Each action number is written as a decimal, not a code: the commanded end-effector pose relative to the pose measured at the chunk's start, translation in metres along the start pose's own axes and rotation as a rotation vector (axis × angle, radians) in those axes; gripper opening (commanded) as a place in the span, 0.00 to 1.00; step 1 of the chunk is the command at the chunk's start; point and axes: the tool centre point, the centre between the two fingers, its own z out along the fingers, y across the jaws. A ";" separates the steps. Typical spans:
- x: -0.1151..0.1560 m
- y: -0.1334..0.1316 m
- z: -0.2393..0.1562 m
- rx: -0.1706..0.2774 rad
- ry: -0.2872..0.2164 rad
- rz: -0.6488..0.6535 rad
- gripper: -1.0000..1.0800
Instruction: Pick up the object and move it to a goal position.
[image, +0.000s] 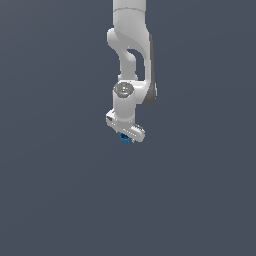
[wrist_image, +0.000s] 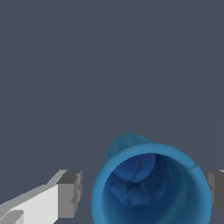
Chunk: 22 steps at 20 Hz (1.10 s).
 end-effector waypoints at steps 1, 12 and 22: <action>0.000 0.000 0.008 0.001 0.001 0.001 0.96; 0.000 0.000 0.012 0.001 0.001 0.001 0.00; 0.013 0.007 0.006 0.002 0.001 0.000 0.00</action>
